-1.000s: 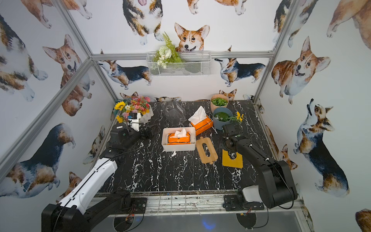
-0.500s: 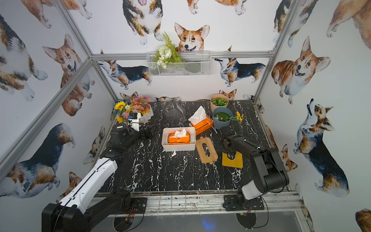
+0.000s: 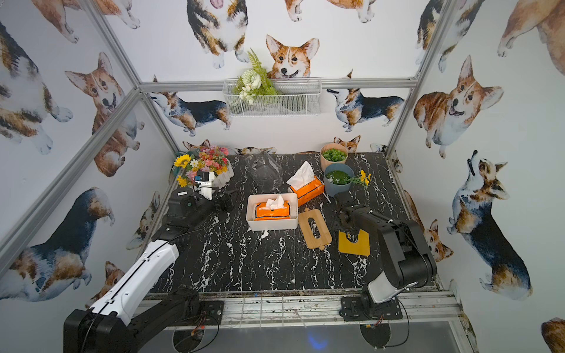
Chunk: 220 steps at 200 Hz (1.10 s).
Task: Put the tissue paper into the tissue box
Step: Pick up the box lid from the center of the board.
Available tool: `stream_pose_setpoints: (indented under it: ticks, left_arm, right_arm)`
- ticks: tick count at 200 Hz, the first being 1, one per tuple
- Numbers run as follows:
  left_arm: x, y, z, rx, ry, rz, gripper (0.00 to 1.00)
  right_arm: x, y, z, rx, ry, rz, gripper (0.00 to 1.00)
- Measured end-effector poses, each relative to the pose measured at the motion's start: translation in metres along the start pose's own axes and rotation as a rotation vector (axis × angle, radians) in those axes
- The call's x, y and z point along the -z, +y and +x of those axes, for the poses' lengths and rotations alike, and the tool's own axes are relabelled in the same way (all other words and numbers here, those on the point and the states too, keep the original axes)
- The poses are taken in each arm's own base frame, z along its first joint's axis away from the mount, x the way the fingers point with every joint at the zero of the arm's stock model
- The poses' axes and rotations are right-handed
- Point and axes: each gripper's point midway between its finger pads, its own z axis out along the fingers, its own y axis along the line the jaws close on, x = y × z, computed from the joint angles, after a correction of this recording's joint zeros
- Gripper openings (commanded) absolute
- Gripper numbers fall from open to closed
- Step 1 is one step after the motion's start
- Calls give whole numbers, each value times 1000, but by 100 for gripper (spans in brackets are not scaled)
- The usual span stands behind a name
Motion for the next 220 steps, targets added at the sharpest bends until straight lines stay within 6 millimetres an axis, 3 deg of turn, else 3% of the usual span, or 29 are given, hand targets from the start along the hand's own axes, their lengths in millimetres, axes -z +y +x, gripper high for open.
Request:
stream_pose_setpoints:
  ticks: [62,94,129,185,220]
  left_arm:
    - [1,0,-1,-1,-3,1,100]
    - [1,0,-1,-1,-3,1,100]
    - [1,0,-1,-1,-4,0,100]
    - [1,0,-1,-1,-5,0,100]
    - [1,0,-1,-1,-5,0,100]
  right_arm:
    - [-2,-7,-4,-13,-16,6,48]
    - [-4,-7,-3,3,-10,7,33]
    - [-2,-5,-5,7,-13,-5,25]
    - [11,-1,2,5,10,-52,22]
    - [28,2,-7,-2,-32,-79,19]
